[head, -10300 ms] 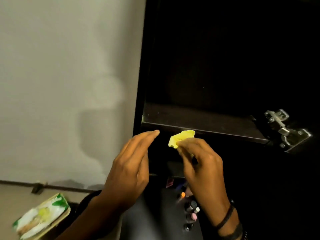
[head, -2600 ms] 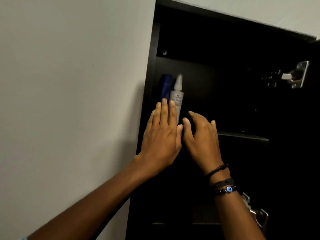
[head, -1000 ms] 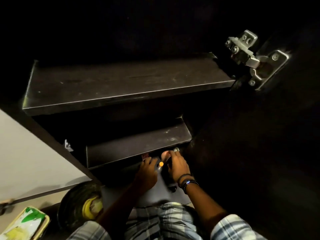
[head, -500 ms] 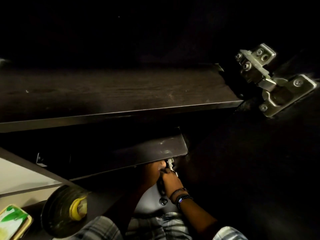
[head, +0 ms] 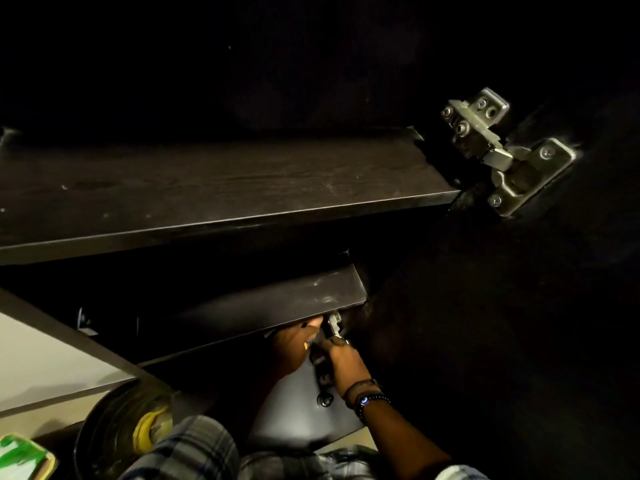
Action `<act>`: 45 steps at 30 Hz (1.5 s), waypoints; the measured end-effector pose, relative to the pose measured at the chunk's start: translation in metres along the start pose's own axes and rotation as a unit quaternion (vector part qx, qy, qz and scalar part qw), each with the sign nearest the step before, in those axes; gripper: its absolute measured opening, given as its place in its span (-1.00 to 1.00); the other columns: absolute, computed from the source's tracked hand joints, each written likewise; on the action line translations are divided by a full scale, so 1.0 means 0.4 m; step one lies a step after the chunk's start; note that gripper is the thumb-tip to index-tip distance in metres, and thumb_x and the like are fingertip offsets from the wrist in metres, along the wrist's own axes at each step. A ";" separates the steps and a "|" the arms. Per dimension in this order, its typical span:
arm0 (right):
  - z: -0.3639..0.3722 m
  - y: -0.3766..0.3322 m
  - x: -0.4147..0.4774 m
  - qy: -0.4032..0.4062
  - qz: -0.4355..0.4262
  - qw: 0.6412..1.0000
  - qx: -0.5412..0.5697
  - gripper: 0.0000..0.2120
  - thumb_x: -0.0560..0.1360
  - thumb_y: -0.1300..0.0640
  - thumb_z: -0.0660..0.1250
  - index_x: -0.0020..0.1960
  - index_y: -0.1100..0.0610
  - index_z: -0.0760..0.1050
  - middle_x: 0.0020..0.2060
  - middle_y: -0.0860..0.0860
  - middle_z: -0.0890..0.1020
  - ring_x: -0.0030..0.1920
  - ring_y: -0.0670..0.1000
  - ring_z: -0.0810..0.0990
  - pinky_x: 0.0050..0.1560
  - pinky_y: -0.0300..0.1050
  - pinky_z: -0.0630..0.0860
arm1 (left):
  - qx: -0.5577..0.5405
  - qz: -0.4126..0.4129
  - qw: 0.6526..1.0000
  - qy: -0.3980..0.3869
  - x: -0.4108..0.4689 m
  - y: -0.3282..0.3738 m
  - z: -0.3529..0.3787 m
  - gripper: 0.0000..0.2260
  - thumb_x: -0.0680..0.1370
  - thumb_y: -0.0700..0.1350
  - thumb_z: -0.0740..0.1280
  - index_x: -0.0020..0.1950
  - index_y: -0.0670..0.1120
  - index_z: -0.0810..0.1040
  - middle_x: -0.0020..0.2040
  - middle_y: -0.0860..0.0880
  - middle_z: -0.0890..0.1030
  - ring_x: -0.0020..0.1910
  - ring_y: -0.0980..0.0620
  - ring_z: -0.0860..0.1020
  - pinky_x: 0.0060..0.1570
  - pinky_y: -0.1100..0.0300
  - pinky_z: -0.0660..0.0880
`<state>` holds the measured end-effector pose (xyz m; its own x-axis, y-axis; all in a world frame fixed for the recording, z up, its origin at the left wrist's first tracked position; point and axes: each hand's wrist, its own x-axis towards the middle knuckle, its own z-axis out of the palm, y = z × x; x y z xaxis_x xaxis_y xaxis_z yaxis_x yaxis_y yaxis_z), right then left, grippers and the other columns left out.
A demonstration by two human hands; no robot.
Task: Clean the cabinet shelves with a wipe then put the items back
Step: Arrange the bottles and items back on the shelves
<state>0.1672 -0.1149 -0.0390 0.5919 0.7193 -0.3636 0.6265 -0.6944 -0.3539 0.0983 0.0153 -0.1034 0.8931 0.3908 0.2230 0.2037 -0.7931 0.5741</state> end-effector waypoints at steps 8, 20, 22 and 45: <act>-0.030 -0.005 -0.035 0.065 0.014 0.997 0.025 -0.50 0.37 0.35 0.31 0.27 0.04 0.45 0.20 0.04 0.50 0.15 0.07 0.56 0.21 -0.17 0.48 | -0.006 -0.080 0.995 -0.061 -0.022 -0.005 -0.043 -0.61 0.44 -0.02 0.33 0.27 0.09 0.47 0.00 0.04 0.68 -0.09 -0.01 0.65 -0.03 0.15 0.57; -0.102 -0.182 -0.142 0.263 -0.008 0.950 0.167 -0.65 0.45 0.18 0.34 0.23 0.15 0.46 0.09 0.08 0.55 0.09 0.09 0.56 0.14 -0.01 0.52 | -0.103 -0.076 0.986 0.111 -0.226 0.119 -0.301 -0.84 0.45 -0.17 0.39 0.00 0.03 0.57 0.05 0.15 0.45 -0.05 0.20 0.50 -0.09 0.52 0.31; -0.106 -0.233 -0.172 0.271 -0.026 0.943 0.189 -0.64 0.43 0.14 0.36 0.22 0.12 0.46 0.05 0.02 0.56 0.07 0.04 0.55 0.12 0.01 0.53 | -0.120 -0.087 0.981 0.125 -0.256 0.125 -0.342 -0.89 0.45 -0.15 0.38 -0.13 0.02 0.49 0.00 0.14 0.46 -0.13 0.19 0.52 -0.15 0.39 0.41; -0.622 -0.693 -0.350 0.471 -0.305 0.728 0.394 -0.57 0.45 0.19 0.42 0.26 0.07 0.39 0.04 -0.15 0.57 0.06 -0.21 0.59 -0.03 -0.39 0.53 | -0.066 0.071 0.901 0.422 -0.168 0.406 -1.055 -0.59 0.47 -0.17 0.40 0.30 -0.11 0.45 0.17 0.02 0.43 0.12 0.22 0.46 0.00 0.57 0.42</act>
<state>0.0368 -0.0185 0.3245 0.6423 0.3334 0.6901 0.6538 0.2316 -0.7204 -0.0977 0.0575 0.3072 0.2713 0.5507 0.7894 0.0125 -0.8221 0.5692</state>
